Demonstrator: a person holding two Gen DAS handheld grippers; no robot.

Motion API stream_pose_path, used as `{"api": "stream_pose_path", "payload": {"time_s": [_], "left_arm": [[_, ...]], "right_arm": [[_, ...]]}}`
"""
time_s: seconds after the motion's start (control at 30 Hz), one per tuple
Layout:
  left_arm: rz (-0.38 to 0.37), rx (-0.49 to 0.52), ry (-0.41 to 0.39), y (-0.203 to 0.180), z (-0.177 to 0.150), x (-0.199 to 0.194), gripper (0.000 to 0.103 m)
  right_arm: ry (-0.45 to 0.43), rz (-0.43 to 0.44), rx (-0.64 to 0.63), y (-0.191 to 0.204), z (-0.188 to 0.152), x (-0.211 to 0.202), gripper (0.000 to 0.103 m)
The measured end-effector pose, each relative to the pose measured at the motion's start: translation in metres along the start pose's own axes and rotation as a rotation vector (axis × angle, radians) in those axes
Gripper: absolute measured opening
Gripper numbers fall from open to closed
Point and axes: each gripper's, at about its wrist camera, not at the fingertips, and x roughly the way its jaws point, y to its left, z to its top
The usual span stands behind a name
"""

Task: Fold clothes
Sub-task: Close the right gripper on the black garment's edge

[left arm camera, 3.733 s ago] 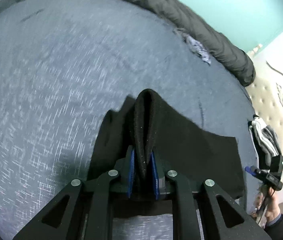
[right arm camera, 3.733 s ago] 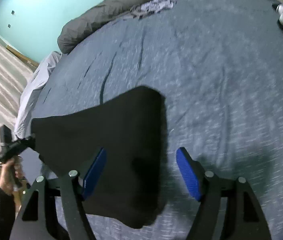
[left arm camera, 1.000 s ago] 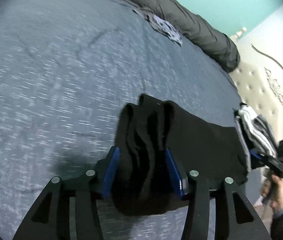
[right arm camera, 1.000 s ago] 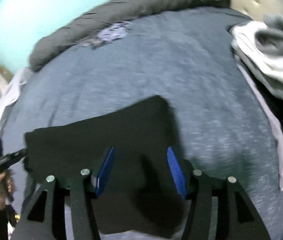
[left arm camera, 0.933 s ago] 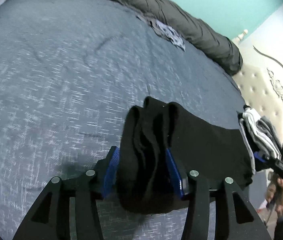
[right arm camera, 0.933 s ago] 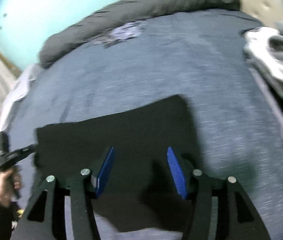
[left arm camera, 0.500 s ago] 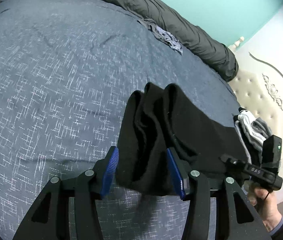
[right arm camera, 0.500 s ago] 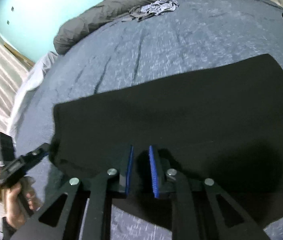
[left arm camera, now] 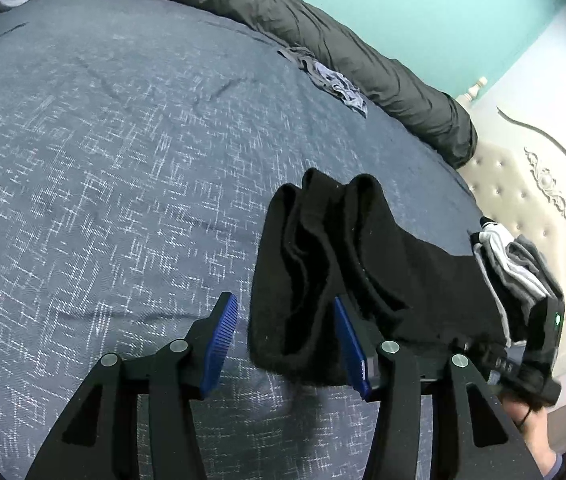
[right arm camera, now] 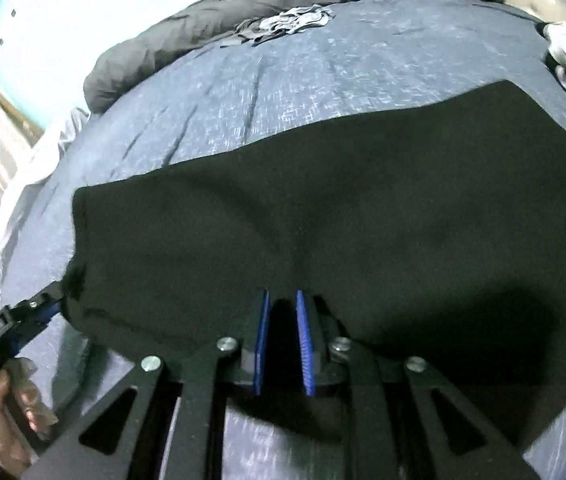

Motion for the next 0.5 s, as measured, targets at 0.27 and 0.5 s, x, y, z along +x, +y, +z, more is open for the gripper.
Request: {"api": "stream_pose_path", "payload": {"time_s": [0.27, 0.5], "left_arm": [[-0.007, 0.020, 0.006, -0.006, -0.003, -0.003, 0.054], [-0.004, 0.039, 0.000, -0.010, -0.005, -0.012, 0.054]], "right_arm": [[0.046, -0.085, -0.072, 0.008, -0.011, 0.022, 0.011], [-0.026, -0.042, -0.034, 0.013, -0.001, -0.001, 0.011]]}}
